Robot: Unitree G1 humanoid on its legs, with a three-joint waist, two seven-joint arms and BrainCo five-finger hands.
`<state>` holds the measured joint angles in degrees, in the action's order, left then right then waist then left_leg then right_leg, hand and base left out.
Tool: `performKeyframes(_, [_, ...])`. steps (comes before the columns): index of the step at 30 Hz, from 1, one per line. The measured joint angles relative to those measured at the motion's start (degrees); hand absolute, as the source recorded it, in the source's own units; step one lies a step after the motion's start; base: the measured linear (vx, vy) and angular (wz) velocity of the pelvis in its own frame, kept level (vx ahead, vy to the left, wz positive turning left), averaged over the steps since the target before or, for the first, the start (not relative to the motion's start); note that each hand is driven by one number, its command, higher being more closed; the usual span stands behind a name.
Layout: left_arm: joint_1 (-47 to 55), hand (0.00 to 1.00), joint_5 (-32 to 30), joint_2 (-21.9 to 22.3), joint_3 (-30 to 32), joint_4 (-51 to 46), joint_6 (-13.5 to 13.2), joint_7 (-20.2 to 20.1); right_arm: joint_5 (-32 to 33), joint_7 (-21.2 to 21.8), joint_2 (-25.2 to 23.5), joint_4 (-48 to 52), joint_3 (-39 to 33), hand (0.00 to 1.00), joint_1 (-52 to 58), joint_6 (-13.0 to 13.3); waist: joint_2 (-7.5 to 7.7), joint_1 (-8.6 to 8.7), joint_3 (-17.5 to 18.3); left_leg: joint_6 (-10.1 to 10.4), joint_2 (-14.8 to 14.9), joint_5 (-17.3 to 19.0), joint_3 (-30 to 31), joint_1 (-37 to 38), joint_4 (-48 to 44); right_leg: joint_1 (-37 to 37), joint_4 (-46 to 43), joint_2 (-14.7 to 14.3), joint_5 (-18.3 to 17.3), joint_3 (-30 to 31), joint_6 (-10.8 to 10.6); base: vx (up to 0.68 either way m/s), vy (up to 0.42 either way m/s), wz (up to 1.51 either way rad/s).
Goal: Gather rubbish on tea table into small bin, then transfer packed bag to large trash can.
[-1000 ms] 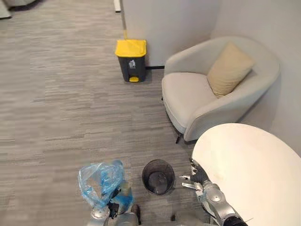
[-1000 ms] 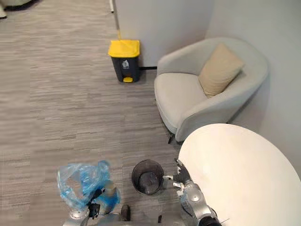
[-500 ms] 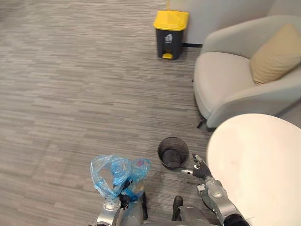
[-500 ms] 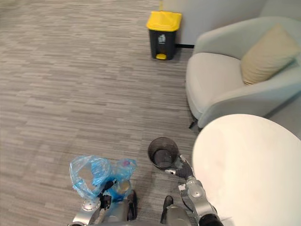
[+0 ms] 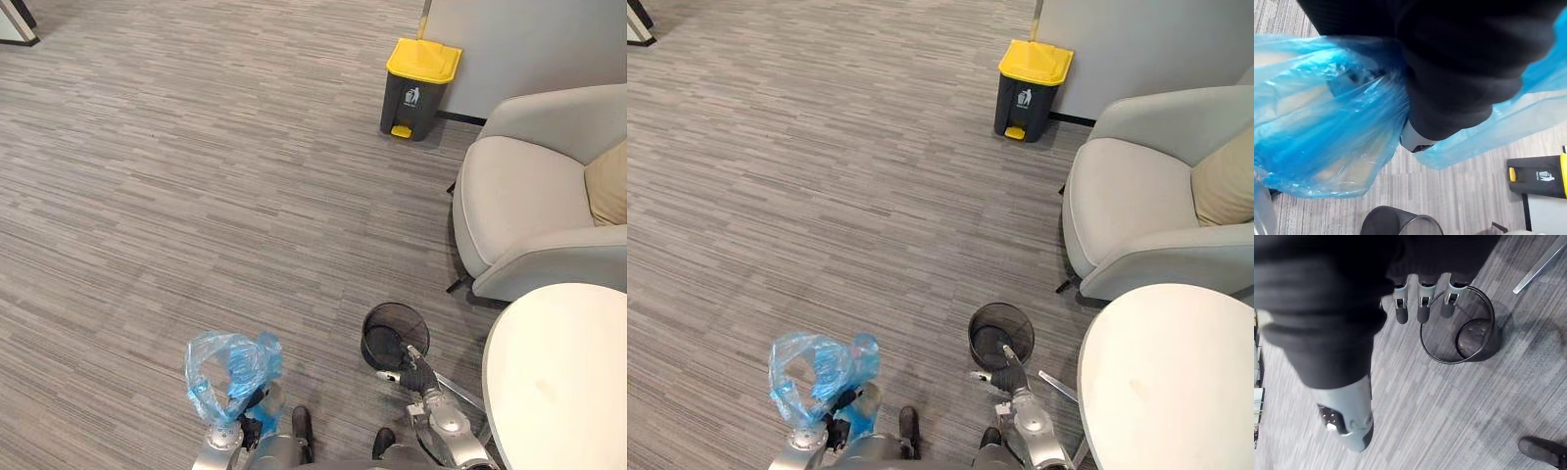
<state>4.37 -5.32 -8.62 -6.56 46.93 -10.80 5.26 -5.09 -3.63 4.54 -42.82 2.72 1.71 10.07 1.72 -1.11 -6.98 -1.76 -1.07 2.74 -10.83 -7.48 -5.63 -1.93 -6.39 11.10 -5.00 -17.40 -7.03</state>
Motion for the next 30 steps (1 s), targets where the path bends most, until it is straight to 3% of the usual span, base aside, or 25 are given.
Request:
performKeyframes(3, [0.3,1.0,0.0,0.3,0.0,-0.1,0.3,-0.1,0.0,0.0,0.3,-1.2,-0.2,0.0,0.0,-0.4,0.72,0.08,-0.2,-1.6,-1.7,5.0,0.7,-1.2,-5.6,-1.6,-9.0,3.3,-5.2,0.1,-2.2,0.16,0.072,0.17])
performKeyframes(5, [0.7,1.0,0.0,0.3,0.0,-0.2,0.3,-0.1,-0.1,0.0,0.7,-1.4,-0.2,0.0,0.1,-0.6,0.54,0.27,-0.1,-2.6,-2.9,7.2,1.9,-1.1,-7.7,-4.8,-18.6,5.7,-6.2,1.5,-3.0,0.18,0.111,0.32])
performKeyframes(6, [0.7,1.0,0.0,0.0,0.0,-0.6,0.3,-0.1,-0.1,0.0,0.9,-1.4,-0.7,0.0,0.3,-0.6,0.83,0.39,-0.2,-3.3,-3.9,8.3,3.4,-0.2,-8.5,-7.6,-26.3,7.0,-5.6,3.9,-2.2,0.36,0.14,0.59])
performKeyframes(7, [0.6,1.0,0.0,-0.5,0.1,-0.8,0.3,-0.1,-0.1,0.0,0.4,-1.6,-1.2,0.0,0.5,-0.7,1.04,0.48,-0.4,-3.9,-4.3,8.8,4.9,0.8,-9.3,-11.5,-34.9,7.2,-5.0,7.8,0.2,0.37,0.107,0.84])
performKeyframes(8, [0.0,1.0,0.0,-1.0,0.2,-0.9,0.3,-0.1,-0.1,0.1,0.0,-2.1,-0.9,0.0,0.5,-0.8,0.95,0.74,-0.5,-4.4,-4.0,9.5,6.6,2.0,-9.3,-13.4,-38.8,4.6,-8.0,11.4,0.6,0.31,0.044,0.67])
performKeyframes(9, [-0.1,1.0,0.0,-1.1,0.3,-0.9,0.3,-0.1,-0.1,0.2,0.0,-2.2,-0.8,0.0,0.5,-0.8,0.92,0.65,-0.5,-4.4,-3.9,9.5,7.0,2.4,-9.2,-13.8,-39.2,3.8,-8.7,11.9,0.6,0.22,-0.004,0.61])
performKeyframes(11, [-0.3,1.0,0.0,-1.5,1.7,-0.9,0.3,0.0,0.0,0.2,0.3,-3.0,-0.5,0.0,0.0,-0.6,0.69,0.68,-0.7,-4.5,-3.3,10.1,9.4,5.8,-7.6,-16.6,-37.1,-2.7,-12.2,14.8,2.3,0.27,-0.014,0.5])
performKeyframes(14, [-1.2,1.0,0.0,-1.7,2.6,-0.9,0.3,0.1,0.0,0.2,0.7,-3.0,-0.6,0.0,-0.2,-0.4,0.62,1.51,-1.1,-4.0,-2.8,10.4,11.3,9.2,-5.7,-20.5,-30.0,-7.5,-12.2,13.9,2.7,0.31,-0.062,0.45])
performKeyframes(16, [-1.5,1.0,0.0,-2.1,2.5,-0.9,0.3,0.0,0.1,0.1,0.7,-3.0,-0.9,0.0,0.6,-0.4,0.83,3.38,-1.0,-2.0,-3.1,11.9,13.0,10.8,-5.2,-20.2,-21.4,-8.8,-6.9,14.2,5.3,0.32,-0.099,0.81])
performKeyframes(17, [-1.7,1.0,0.0,-1.9,2.6,-0.5,0.3,0.0,0.2,0.1,0.8,-3.1,-1.7,0.0,2.3,-0.5,1.39,3.63,-0.9,-0.7,-3.2,13.7,13.8,12.4,-5.2,-19.7,-20.5,-8.8,-1.6,14.3,8.2,0.36,-0.105,0.48])
performKeyframes(18, [-1.4,1.0,-0.1,-1.0,2.7,-0.3,0.3,0.1,0.3,0.1,0.8,-3.2,-2.9,0.0,2.9,-0.6,-0.07,3.29,-0.6,0.3,-1.5,13.9,13.9,12.7,-5.8,-18.6,-19.6,-9.8,-1.9,12.9,8.5,0.36,-0.114,0.34])
performKeyframes(19, [-1.3,1.0,-0.1,-0.8,2.7,-0.3,0.3,0.0,0.3,0.1,0.8,-3.0,-3.2,0.0,3.3,-0.6,-0.59,3.44,-0.6,1.5,-0.9,14.2,13.8,12.2,-7.0,-17.7,-18.4,-10.2,-2.3,12.4,9.0,0.35,-0.118,0.14])
performKeyframes(21, [-1.6,1.0,-0.6,0.2,3.2,-0.4,0.3,-0.2,0.6,0.1,0.5,-3.0,-4.8,0.0,3.5,-0.7,-1.61,3.76,-1.0,7.9,1.3,15.2,12.3,7.7,-19.6,-13.7,-15.0,-11.7,-2.8,11.1,10.0,0.36,-0.152,0.21])
performKeyframes(22, [-1.5,1.0,-0.7,0.8,4.0,-0.5,0.3,-0.2,0.6,0.0,0.5,-2.9,-4.8,0.0,3.6,-0.7,-1.59,3.63,-1.1,9.2,2.1,14.7,11.3,6.2,-24.1,-12.0,-14.0,-12.1,-2.9,11.5,10.2,0.37,-0.144,0.06])
performKeyframes(24, [0.1,1.0,-1.0,2.0,4.9,-3.2,0.3,-0.3,2.0,0.0,0.2,1.0,-4.7,0.0,5.2,-1.0,-1.36,3.31,-1.5,7.9,7.2,15.9,4.5,1.9,-37.9,-4.9,-10.2,-13.4,-3.7,12.2,11.4,0.3,-0.071,-0.2])
performKeyframes(26, [0.7,1.0,-1.0,2.6,5.1,-4.6,0.3,-0.3,2.8,0.0,0.2,2.2,-4.8,0.0,4.5,-0.9,-1.05,2.78,-1.2,5.8,8.7,17.1,3.0,-1.4,-38.1,-3.3,-9.5,-13.5,-4.1,14.6,11.8,0.19,0.017,-0.56])
performKeyframes(30, [0.4,1.0,-1.0,4.2,5.0,-4.7,0.3,-0.3,2.8,-0.1,0.1,2.3,-5.2,0.0,3.1,-1.2,-1.1,1.09,-1.3,5.9,6.4,17.1,11.5,-7.9,-29.7,-3.3,-9.8,-12.8,-5.0,21.7,10.0,0.15,0.156,-0.91])
